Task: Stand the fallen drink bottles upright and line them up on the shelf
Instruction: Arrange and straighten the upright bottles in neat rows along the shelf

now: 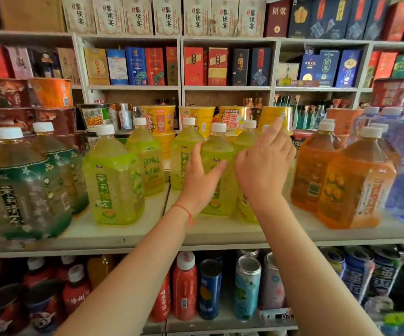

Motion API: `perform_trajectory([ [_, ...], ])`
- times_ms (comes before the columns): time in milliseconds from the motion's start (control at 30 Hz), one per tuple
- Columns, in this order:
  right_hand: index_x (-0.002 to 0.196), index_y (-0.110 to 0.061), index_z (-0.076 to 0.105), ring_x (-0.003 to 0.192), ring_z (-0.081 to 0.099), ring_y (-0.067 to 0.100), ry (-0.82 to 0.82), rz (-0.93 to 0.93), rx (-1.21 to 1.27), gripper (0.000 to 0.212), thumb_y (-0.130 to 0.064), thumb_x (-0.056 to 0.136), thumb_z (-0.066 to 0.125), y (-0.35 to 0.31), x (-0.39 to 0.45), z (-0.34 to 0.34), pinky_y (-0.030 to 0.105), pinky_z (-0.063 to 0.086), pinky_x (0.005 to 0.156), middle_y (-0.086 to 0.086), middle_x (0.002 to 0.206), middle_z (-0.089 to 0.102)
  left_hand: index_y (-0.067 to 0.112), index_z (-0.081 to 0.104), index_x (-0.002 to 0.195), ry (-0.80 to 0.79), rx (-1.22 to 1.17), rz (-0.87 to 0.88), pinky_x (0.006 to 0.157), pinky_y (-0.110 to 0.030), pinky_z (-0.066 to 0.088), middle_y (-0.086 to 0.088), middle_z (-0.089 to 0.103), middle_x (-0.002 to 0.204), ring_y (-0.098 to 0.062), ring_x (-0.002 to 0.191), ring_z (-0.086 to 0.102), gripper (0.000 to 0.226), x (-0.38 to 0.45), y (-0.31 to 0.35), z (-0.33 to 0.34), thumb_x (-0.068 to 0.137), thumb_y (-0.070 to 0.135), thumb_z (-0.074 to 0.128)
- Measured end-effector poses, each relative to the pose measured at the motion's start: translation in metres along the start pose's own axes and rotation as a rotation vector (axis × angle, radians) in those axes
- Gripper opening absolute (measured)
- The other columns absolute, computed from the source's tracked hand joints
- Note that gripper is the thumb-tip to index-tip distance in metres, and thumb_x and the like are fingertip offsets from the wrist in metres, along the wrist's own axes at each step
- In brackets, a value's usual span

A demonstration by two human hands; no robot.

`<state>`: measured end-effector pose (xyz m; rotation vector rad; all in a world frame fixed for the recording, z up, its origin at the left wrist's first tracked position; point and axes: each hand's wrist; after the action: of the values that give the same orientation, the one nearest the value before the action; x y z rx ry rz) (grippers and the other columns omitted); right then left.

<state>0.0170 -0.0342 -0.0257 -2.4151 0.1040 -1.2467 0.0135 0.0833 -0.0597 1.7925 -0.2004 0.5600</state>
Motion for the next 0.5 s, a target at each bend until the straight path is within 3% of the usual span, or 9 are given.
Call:
perform_trajectory([
  [100,0.155,0.008,0.012,0.152,0.006,0.045,0.06,-0.063,0.06,0.073,-0.012,0.093,0.044,0.0,-0.003,0.001,0.052,0.007,0.124,0.032,0.161,0.011,0.035,0.017,0.159,-0.102,-0.013,-0.044,0.121,-0.037,0.021,0.007,0.023,0.165,-0.016,0.151,0.021,0.065,-0.003,0.011,0.005,0.104,0.029,0.053],
  [167,0.152,0.008,0.026,0.152,0.007,0.045,0.127,-0.147,0.16,0.068,-0.01,0.09,0.047,-0.009,-0.009,0.003,0.052,0.007,0.125,0.032,0.16,0.016,0.027,0.032,0.156,-0.097,0.097,0.014,0.12,-0.033,0.021,0.004,0.03,0.163,-0.015,0.151,0.024,0.055,-0.008,0.018,-0.006,0.105,0.026,0.052],
  [267,0.138,0.001,0.053,0.15,0.022,0.043,0.125,-0.359,0.299,0.05,-0.008,0.089,0.052,-0.028,-0.018,0.009,0.053,0.014,0.124,0.026,0.154,0.036,0.013,0.068,0.126,0.283,0.458,0.426,0.116,-0.037,0.033,-0.011,0.054,0.143,-0.025,0.137,0.045,0.03,-0.021,0.028,-0.046,0.098,0.016,0.056],
  [333,0.122,-0.001,0.065,0.145,0.034,0.041,0.036,-0.501,0.336,0.034,-0.009,0.09,0.056,-0.043,-0.023,0.017,0.054,0.019,0.123,0.023,0.146,0.049,0.007,0.069,0.116,0.643,0.608,0.613,0.108,-0.045,0.04,-0.015,0.058,0.128,-0.03,0.125,0.051,0.029,-0.025,0.03,-0.077,0.089,0.013,0.06],
  [400,0.11,-0.003,0.071,0.136,0.045,0.039,-0.118,-0.572,0.394,0.024,-0.011,0.092,0.057,-0.059,-0.028,0.028,0.05,0.026,0.12,0.019,0.135,0.059,0.005,0.06,0.125,0.833,0.68,0.55,0.106,-0.051,0.04,-0.018,0.055,0.13,-0.034,0.125,0.05,0.044,-0.025,0.026,-0.106,0.084,0.02,0.068],
  [500,0.126,-0.008,0.064,0.124,0.051,0.028,-0.412,-0.497,0.539,0.031,-0.015,0.096,0.057,-0.085,-0.03,0.045,0.03,0.036,0.102,0.01,0.132,0.058,0.009,0.035,0.149,0.659,0.705,0.165,0.113,-0.05,0.035,-0.016,0.044,0.147,-0.033,0.135,0.042,0.092,-0.021,0.007,-0.14,0.076,0.042,0.081],
])
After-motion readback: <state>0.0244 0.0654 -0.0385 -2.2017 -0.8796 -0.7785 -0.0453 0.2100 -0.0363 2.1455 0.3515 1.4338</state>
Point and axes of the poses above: each hand's wrist, its own x-axis towards the middle knuckle, its own z-axis out of the palm, y = z × x
